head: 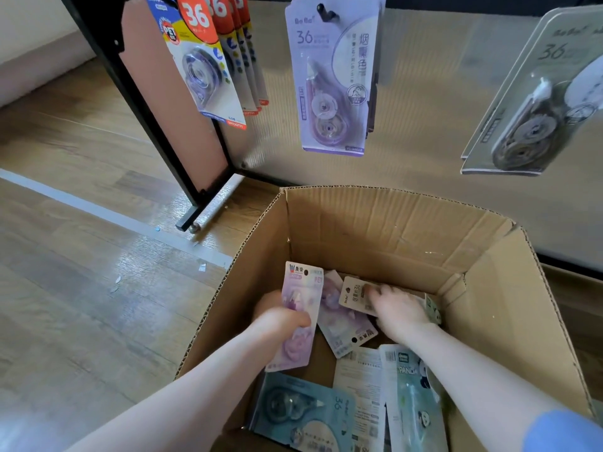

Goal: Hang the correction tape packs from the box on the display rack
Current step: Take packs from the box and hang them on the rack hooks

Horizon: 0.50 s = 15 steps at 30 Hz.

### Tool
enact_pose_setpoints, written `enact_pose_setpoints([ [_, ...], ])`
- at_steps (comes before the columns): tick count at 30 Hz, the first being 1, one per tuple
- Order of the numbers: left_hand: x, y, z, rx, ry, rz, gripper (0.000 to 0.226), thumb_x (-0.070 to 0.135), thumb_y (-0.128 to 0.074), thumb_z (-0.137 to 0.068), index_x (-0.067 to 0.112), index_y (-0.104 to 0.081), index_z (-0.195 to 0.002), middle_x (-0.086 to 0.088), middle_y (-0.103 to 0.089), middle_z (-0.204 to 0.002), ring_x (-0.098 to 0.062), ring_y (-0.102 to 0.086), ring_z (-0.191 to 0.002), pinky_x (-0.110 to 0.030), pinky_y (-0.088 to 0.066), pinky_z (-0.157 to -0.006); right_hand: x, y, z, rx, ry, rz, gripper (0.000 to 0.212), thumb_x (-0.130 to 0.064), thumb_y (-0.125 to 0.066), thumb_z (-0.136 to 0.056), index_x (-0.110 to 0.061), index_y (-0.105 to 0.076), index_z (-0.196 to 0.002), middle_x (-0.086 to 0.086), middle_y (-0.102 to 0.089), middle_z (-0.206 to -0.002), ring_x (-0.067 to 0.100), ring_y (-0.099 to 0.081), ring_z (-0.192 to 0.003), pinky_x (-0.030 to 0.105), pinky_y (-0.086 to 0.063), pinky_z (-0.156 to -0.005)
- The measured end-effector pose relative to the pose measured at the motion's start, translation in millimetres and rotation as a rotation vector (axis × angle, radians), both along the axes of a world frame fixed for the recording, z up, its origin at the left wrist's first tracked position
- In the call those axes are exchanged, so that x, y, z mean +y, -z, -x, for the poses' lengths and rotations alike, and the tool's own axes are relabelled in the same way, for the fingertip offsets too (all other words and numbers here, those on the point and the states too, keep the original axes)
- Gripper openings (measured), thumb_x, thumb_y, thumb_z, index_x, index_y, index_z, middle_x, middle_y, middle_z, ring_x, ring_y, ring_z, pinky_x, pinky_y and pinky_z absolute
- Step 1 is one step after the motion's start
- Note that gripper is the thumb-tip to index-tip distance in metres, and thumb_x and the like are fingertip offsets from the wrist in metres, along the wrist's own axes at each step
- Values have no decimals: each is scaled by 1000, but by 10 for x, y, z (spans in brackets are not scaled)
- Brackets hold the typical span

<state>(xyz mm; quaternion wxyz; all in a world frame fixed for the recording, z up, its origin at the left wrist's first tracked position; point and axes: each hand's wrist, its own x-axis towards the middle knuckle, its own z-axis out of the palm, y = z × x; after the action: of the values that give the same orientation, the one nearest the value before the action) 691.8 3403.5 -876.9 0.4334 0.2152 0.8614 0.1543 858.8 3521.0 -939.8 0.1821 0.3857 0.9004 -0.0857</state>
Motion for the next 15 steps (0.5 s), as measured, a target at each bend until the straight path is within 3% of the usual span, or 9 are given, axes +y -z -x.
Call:
enact_pose_setpoints([
  [3,7,14,16,-17,-29,-19,32,21,-69,-86,14,-50,-110,-8,-58,-110,-14,-57,-87,-20,-43,-66,88,-67,-7,105,87,11,36,-11,-39,-95,-22,-46,-128,7,-56,-115,30,-58,-105,35,-46,-79],
  [5,10,27,32,-33,-58,-39,31,20,-70,-85,13,-51,-108,-7,-58,-103,-14,-58,-85,-23,-45,-71,160,-169,21,222,226,58,22,-18,-41,-96,-22,-58,-108,5,-60,-99,29,-60,-92,34,-47,-70],
  [7,9,7,32,-65,-109,-73,32,18,-71,-84,11,-54,-111,-9,-60,-107,-18,-61,-92,-27,-49,-78,232,-316,65,340,397,161,20,-26,-45,-95,-20,-57,-81,3,-60,-80,26,-59,-78,30,-42,-61],
  [9,7,-35,14,-124,-161,-125,35,15,-71,-84,10,-55,-114,-11,-61,-111,-18,-61,-91,-27,-48,-79,299,-428,85,473,515,272,26,-28,-55,-90,-18,-51,-67,2,-56,-70,24,-55,-70,28,-36,-57],
  [11,-4,-83,-2,-176,-179,-191,32,15,-72,-83,14,-56,-111,-9,-62,-109,-14,-60,-85,-24,-47,-73,344,-508,82,607,578,375,22,-25,-65,-85,-16,-55,-67,0,-58,-71,22,-56,-73,29,-37,-59],
  [15,-71,-162,-16,-229,-194,-295,26,15,-74,-82,23,-55,-97,-2,-63,-100,-12,-62,-81,-20,-47,-63,382,-662,42,758,684,458,11,-16,-72,-80,-11,-66,-86,3,-66,-87,22,-63,-85,36,-49,-77],
])
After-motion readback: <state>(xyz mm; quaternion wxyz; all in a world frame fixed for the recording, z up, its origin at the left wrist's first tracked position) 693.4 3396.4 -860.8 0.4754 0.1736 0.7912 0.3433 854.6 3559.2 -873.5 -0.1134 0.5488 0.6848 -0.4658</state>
